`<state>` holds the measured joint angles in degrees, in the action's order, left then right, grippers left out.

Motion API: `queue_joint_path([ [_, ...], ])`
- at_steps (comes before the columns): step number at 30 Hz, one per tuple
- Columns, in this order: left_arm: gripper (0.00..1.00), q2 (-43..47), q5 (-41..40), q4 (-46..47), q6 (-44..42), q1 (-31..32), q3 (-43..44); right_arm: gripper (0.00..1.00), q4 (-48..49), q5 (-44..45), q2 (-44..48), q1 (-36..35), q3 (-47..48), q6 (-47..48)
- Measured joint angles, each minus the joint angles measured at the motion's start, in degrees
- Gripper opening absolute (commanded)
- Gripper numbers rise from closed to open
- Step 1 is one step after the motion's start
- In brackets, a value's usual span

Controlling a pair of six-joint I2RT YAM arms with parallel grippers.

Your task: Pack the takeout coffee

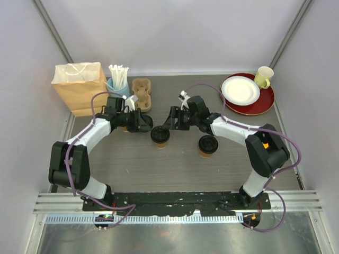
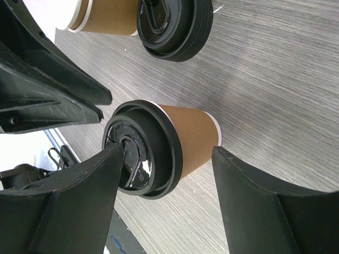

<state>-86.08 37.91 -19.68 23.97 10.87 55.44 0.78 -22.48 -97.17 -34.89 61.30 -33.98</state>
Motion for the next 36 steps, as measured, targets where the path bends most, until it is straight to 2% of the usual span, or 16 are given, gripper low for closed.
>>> queue_joint_path([
  [5,0.35,-0.81,1.84,1.07,2.25,-0.09,-1.25,0.70,1.09,-0.39,-1.01,-0.46,0.00,-0.68],
  [15,0.21,-1.79,4.09,2.40,5.09,-0.13,-2.56,0.68,1.86,-1.07,-1.62,-0.68,0.00,-1.36],
  [20,0.19,-2.38,5.60,3.72,6.29,-0.13,-3.41,0.63,2.69,-1.18,-1.62,-0.72,-0.24,-2.21],
  [28,0.06,-3.56,7.34,6.29,7.67,-0.15,-4.22,0.55,4.72,-1.22,-1.62,-0.96,-3.30,-3.28],
  [36,0.01,-4.94,9.29,7.63,8.68,-0.50,-4.31,0.51,6.80,-1.20,-1.57,-0.92,-4.44,-3.54],
])
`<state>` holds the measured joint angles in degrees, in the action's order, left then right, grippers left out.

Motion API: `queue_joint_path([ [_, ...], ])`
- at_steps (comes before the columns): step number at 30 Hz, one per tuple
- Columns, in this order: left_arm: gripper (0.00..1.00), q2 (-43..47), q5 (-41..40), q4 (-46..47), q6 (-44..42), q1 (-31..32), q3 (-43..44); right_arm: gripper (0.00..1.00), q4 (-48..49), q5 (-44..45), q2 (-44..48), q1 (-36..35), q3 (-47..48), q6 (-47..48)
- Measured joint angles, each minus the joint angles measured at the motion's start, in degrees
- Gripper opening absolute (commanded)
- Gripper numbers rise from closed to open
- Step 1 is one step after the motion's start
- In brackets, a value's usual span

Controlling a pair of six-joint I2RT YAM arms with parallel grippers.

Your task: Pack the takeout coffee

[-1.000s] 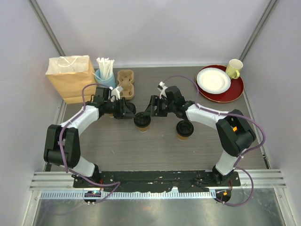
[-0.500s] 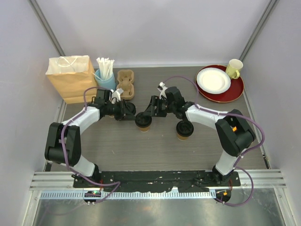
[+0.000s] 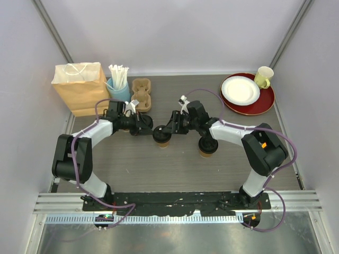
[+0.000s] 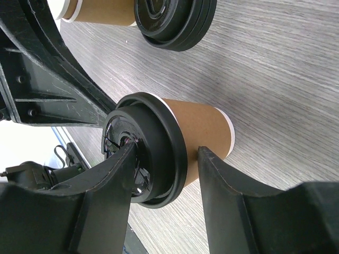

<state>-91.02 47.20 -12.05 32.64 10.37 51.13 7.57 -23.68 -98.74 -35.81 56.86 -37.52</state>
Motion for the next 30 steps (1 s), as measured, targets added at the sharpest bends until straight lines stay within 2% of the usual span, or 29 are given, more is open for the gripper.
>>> queue_joint_path([
  [25,0.00,-5.16,3.85,1.99,-0.11,0.07,2.54,0.52,2.99,-0.63,0.15,1.68,-1.75,-0.37],
  [30,0.12,-4.26,2.56,1.03,-1.20,0.55,3.04,0.58,3.26,-0.66,0.52,1.75,-2.12,-0.37],
])
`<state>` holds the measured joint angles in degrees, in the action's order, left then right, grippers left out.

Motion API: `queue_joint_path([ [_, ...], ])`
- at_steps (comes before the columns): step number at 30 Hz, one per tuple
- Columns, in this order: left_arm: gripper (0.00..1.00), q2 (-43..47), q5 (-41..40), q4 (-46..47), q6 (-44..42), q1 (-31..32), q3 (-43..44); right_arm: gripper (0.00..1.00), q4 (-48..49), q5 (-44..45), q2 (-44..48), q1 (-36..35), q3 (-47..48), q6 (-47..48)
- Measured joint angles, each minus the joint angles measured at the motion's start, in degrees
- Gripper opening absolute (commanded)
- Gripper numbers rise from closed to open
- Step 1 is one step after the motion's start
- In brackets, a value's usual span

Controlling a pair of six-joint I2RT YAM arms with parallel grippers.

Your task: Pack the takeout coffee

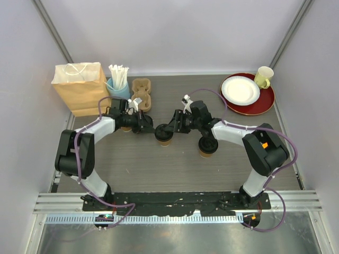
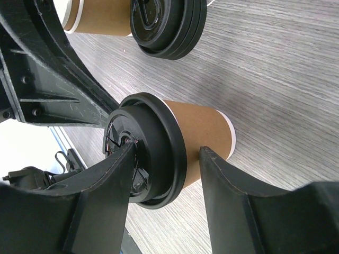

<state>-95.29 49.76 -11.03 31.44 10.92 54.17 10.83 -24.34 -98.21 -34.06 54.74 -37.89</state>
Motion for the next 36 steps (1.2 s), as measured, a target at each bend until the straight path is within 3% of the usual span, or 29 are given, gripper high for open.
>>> queue_joint_path([
  [11,0.15,2.78,-5.09,-1.99,-2.75,1.07,0.04,0.75,-5.27,-0.37,0.02,-0.17,2.14,1.66],
  [23,0.29,3.21,-6.05,-4.00,-3.91,1.07,0.85,0.79,-8.79,-0.42,0.44,0.85,4.07,3.41],
  [27,0.31,3.21,-6.03,-4.31,-4.07,1.07,1.66,0.73,-8.76,-0.39,0.48,1.07,4.31,3.58],
  [31,0.32,3.23,-6.12,-4.26,-4.48,1.07,2.80,0.58,-8.70,-0.07,0.92,1.62,4.31,3.28],
  [36,0.31,3.21,-6.01,-4.20,-4.04,1.07,2.89,0.52,-5.68,0.17,4.17,3.63,1.81,0.59],
])
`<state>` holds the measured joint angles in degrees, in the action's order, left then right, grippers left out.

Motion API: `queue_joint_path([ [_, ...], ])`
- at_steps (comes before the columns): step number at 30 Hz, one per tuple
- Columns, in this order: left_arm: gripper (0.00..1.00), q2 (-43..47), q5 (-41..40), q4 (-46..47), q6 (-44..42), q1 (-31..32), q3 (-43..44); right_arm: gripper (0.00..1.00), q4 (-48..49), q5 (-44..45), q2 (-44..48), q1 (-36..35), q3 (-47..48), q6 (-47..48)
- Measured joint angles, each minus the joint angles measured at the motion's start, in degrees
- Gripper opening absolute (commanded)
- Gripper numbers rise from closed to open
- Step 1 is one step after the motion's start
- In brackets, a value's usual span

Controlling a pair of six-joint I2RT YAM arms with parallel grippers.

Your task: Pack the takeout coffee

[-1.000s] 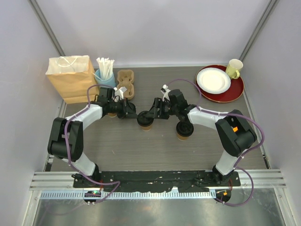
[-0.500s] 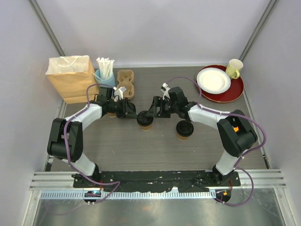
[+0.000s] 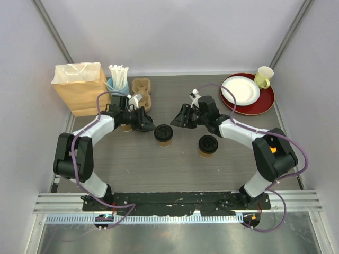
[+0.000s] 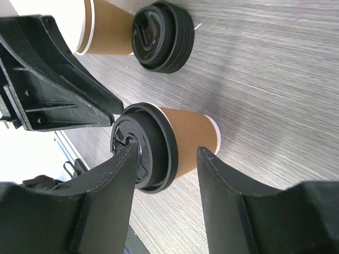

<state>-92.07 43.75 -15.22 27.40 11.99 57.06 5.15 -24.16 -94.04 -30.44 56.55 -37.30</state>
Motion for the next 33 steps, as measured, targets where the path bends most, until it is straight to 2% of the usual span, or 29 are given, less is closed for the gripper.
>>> queue_joint_path([
  [6,0.28,-0.07,0.39,0.17,0.96,0.15,-0.59,0.48,2.01,-0.20,2.27,2.34,-2.32,-2.23],
  [19,0.25,-0.90,1.31,0.70,2.19,0.63,-1.68,0.43,3.93,-3.63,0.04,0.76,-6.56,-4.39],
  [25,0.16,-1.49,2.49,1.55,2.60,0.63,-1.86,0.35,5.95,-4.46,-0.02,0.79,-7.43,-5.49],
  [29,0.05,-1.81,3.43,2.56,2.93,0.59,-2.21,0.31,9.27,-4.96,-0.09,0.87,-9.05,-6.97],
  [33,0.01,-2.05,3.87,3.41,3.58,0.52,-2.71,0.28,12.50,-5.07,-0.09,0.90,-10.54,-8.11],
])
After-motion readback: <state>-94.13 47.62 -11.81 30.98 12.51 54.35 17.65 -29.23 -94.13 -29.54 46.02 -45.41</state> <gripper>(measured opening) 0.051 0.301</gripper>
